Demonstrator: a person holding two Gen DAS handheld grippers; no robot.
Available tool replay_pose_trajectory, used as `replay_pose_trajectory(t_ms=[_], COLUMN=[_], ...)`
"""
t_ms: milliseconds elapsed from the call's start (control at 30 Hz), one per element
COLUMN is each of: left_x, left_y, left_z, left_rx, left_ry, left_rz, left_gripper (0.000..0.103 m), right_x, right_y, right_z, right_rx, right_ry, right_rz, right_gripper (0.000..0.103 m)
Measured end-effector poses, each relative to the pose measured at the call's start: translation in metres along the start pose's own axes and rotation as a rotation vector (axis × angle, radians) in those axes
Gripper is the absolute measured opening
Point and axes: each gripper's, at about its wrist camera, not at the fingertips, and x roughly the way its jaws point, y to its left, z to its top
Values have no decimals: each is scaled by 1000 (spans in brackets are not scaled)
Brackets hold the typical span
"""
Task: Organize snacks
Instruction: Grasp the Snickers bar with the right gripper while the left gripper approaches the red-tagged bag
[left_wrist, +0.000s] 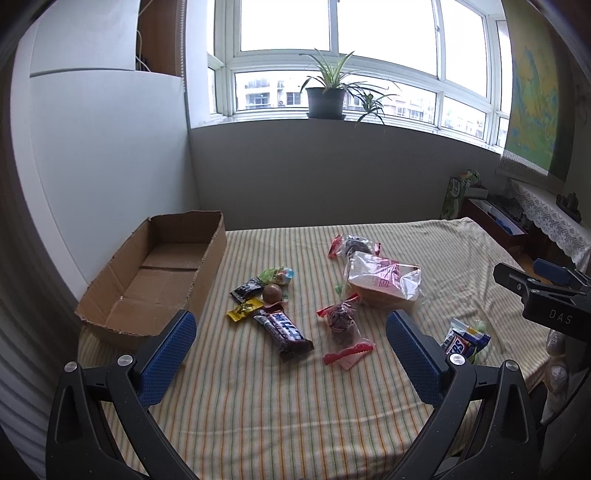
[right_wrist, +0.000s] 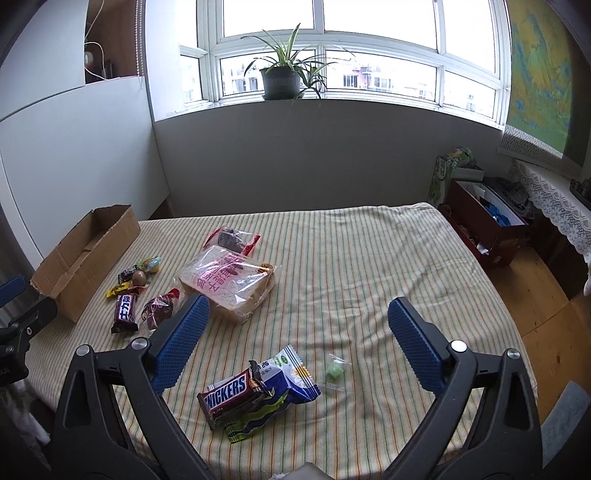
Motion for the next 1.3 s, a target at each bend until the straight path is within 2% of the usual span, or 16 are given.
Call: replay_pose_trajectory(t_ms=[200,367,500,600,967,1233,1300], left_x=[4,15,27,35,60,76,81], left_y=[8,5,3,1,-5,-6,-6], left_z=[-7,-12,-17,-19,-13,-16,-15], left_rx=[6,25,19,8,-9,-24,-23], left_ry=[20,54,97,123,175,214,220], left_rz=[-1,-32,-79,-118,-195,-223,-225], left_gripper=[98,90,80,78,73,67,66], right_x=[13,23,33,43,58,78,84], right_y=[-4,-1,6,8,14,31,36], right_z=[-15,-28,-37,-42,-40,-38,-40], right_rx=[-14,28,56,92,132,45,13], right_ry=[117,241,322,369,406,418,429], right_rz=[27,121,176,206,190,151,142], right_gripper=[78,76,65,64,62,62,57])
